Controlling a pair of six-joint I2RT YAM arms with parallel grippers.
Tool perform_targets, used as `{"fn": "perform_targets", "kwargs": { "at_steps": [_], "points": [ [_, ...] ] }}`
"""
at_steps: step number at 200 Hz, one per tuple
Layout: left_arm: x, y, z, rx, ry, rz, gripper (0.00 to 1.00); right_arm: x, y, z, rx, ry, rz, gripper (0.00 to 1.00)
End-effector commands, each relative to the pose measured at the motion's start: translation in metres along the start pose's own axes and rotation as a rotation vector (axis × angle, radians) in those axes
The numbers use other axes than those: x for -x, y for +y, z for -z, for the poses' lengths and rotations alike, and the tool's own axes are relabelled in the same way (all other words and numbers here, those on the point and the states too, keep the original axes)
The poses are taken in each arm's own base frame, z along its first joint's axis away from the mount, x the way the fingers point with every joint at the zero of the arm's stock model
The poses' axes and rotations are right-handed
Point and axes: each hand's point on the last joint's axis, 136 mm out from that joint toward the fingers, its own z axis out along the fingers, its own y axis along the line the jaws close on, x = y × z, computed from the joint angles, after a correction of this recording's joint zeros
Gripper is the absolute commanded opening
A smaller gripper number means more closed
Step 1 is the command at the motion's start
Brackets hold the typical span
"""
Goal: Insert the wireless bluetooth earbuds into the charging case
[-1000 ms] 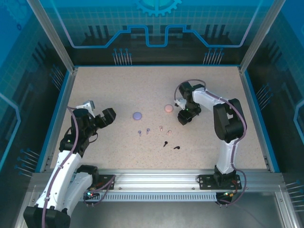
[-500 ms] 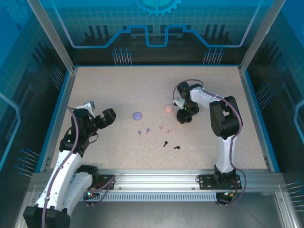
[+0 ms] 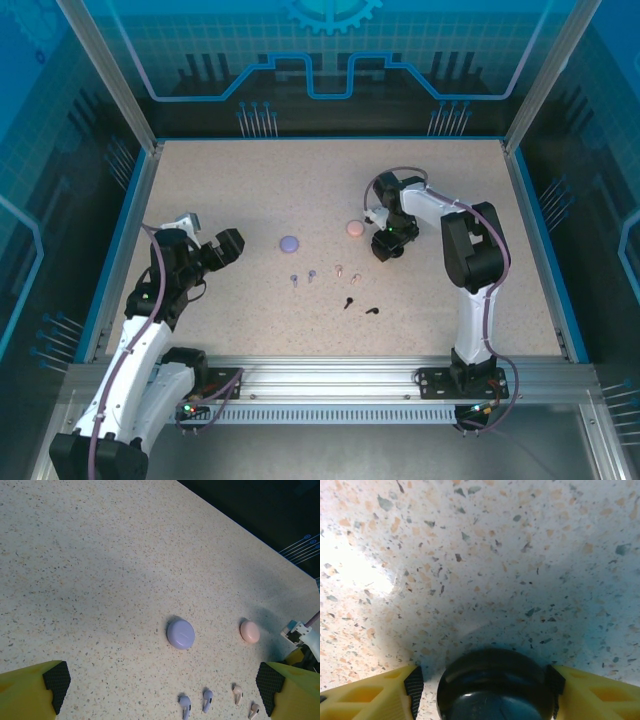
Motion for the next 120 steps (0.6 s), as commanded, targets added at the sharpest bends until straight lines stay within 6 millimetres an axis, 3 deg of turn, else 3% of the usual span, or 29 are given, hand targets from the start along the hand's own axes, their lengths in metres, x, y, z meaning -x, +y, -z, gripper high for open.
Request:
{"fn": "perform_targets", "kwargs": {
  "at_steps": [1, 120],
  "points": [
    [0.0004, -0.0014, 0.0018, 0.002, 0.006, 0.007, 0.99, -0.0078, 0.0078, 0.0081, 0.029, 0.003, 0.017, 0.68],
    [-0.0002, -0.0018, 0.0021, 0.0, 0.009, 0.006, 0.99, -0.0129, 0.008, 0.0067, 0.021, 0.014, 0.009, 0.68]
  ]
}}
